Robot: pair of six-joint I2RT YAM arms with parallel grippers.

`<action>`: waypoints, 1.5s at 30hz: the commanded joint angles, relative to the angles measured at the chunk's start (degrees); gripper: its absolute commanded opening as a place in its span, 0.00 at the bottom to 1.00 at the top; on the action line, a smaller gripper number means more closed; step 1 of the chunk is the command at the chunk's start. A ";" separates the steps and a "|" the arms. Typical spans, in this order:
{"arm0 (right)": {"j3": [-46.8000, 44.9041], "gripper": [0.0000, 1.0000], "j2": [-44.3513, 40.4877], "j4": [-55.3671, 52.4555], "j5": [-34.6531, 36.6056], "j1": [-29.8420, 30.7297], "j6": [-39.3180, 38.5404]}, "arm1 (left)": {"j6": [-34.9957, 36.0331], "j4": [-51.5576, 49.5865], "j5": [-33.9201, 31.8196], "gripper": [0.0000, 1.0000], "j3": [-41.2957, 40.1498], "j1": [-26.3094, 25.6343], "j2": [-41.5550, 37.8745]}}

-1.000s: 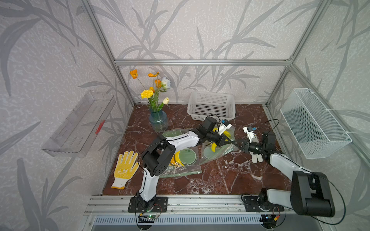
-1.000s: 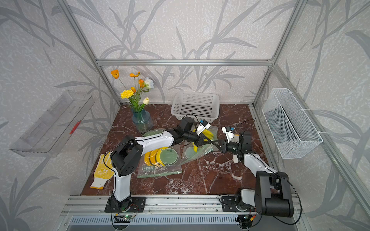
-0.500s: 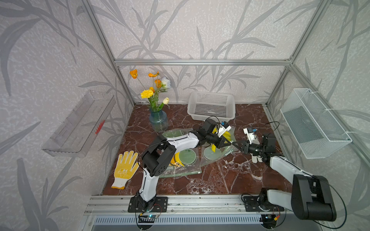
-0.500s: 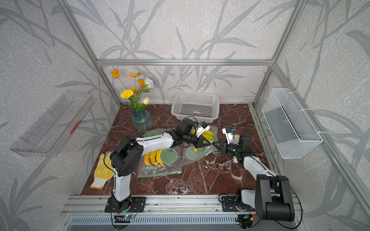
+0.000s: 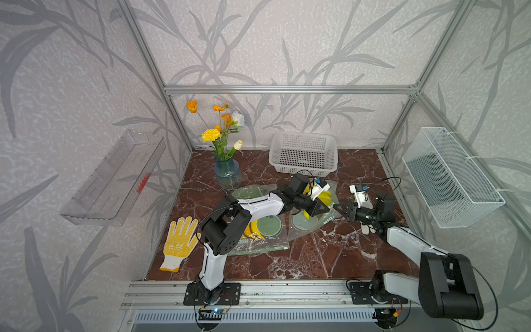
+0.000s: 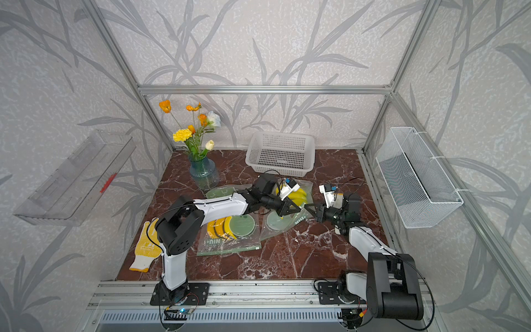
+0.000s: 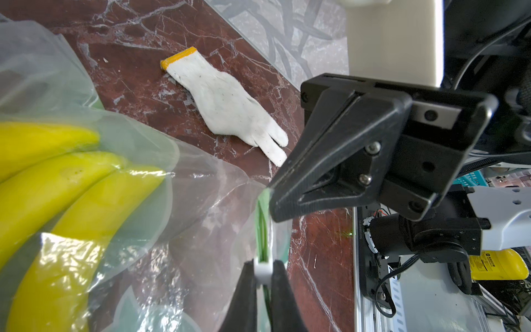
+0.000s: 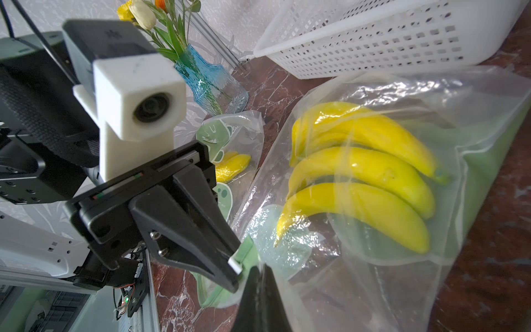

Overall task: Open the zip-top bag and take out the banana
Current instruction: Unzip the zipper on the zipper food storage bag.

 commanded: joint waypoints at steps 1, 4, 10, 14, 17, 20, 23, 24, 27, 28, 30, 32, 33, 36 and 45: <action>-0.34 0.00 -1.80 6.59 3.66 -0.51 2.17 | 0.98 -4.74 -0.54 0.09 -2.38 -0.17 -2.03; -0.73 0.00 -2.12 6.99 4.32 -0.49 2.63 | 0.93 -4.70 -0.96 0.09 -3.52 -0.09 -2.63; -0.74 0.00 -2.80 6.50 5.50 -0.49 3.16 | 1.29 -5.06 -1.90 0.09 -5.93 -0.10 -4.13; -0.74 0.00 -3.04 6.65 6.34 -0.49 3.83 | 1.33 -5.05 -2.55 0.09 -7.73 -0.07 -5.07; -0.73 0.00 -2.87 6.81 6.71 -0.49 4.29 | 1.63 -5.38 -3.05 0.09 -9.03 -0.02 -5.55; -0.67 0.00 -2.85 6.92 6.92 -0.49 4.62 | 2.02 -5.99 -3.65 0.09 -10.28 -0.07 -6.12; -0.65 0.00 -2.78 6.65 7.46 -0.49 4.69 | 2.21 -6.34 -4.22 0.09 -12.04 -0.01 -6.88; -0.57 0.00 -2.69 6.53 7.58 -0.49 4.69 | 2.43 -6.45 -4.37 0.09 -12.85 -0.05 -7.19; -0.48 0.00 -2.69 5.96 8.15 -0.49 4.58 | 2.82 -7.06 -5.50 0.09 -15.14 0.02 -8.17; -0.48 0.00 -2.68 5.86 8.33 -0.48 4.45 | 2.76 -6.99 -5.90 0.09 -16.02 0.06 -8.52; -0.43 0.00 -2.60 5.53 8.67 -0.49 4.44 | 2.63 -7.04 -6.53 0.09 -17.50 0.05 -9.14; -0.31 0.00 -2.68 5.41 9.16 -0.50 4.48 | 2.31 -6.77 -6.83 0.09 -18.88 0.08 -9.58; -0.26 0.00 -2.69 5.19 9.50 -0.58 4.51 | 1.91 -6.49 -7.11 0.09 -19.62 0.05 -9.80; 0.04 0.00 -2.78 5.00 10.31 -0.58 5.15 | 1.38 -6.42 -7.71 0.09 -21.46 0.06 -10.24; 1.46 0.00 -2.08 3.93 10.79 -0.67 5.91 | 1.22 -7.31 -9.30 0.09 -26.02 0.05 -12.55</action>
